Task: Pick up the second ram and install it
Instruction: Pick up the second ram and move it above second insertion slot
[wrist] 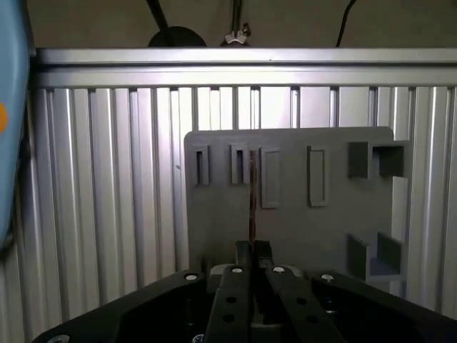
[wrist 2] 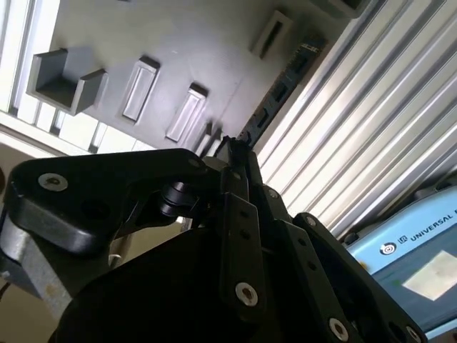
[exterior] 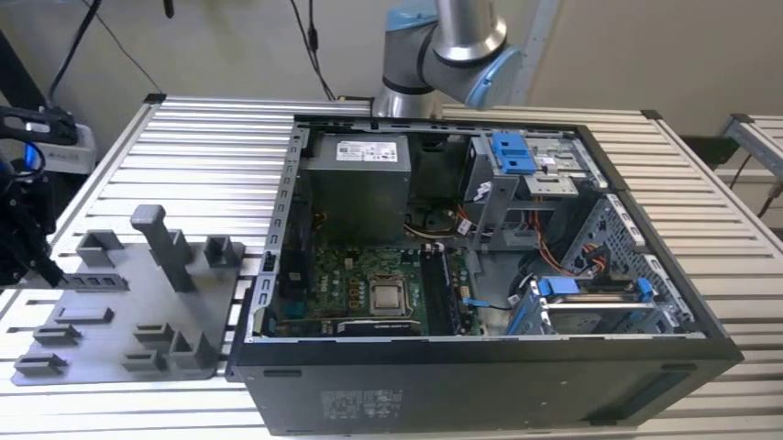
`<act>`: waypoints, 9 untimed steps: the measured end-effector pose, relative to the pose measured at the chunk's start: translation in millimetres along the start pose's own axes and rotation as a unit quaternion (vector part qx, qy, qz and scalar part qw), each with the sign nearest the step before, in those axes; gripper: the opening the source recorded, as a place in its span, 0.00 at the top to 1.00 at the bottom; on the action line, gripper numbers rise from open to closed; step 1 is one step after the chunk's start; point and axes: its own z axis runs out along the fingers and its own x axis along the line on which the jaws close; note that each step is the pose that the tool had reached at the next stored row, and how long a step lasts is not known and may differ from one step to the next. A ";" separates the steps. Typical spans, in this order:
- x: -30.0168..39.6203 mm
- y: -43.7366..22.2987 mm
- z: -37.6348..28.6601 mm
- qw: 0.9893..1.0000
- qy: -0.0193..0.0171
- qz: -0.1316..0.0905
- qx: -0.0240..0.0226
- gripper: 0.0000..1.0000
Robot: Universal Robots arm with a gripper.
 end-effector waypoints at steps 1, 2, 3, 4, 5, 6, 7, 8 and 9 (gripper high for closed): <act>-0.1 0.0 -4.5 1.000 0.000 0.000 0.000 0.86; -0.3 0.1 -9.0 1.000 0.000 0.000 0.000 0.86; -0.4 0.2 -13.5 1.000 0.000 0.000 0.000 0.86; -0.6 0.2 -18.0 1.000 0.000 0.000 0.000 0.86; -0.7 0.3 -22.7 1.000 0.000 0.000 0.000 0.86; -0.9 0.3 -27.0 1.000 0.000 0.000 0.000 0.86; -1.0 0.4 -31.5 1.000 0.000 0.000 0.000 0.86; -1.2 0.5 -36.4 1.000 0.000 0.000 0.000 0.86; -1.3 0.5 -40.8 1.000 0.000 0.000 0.000 0.86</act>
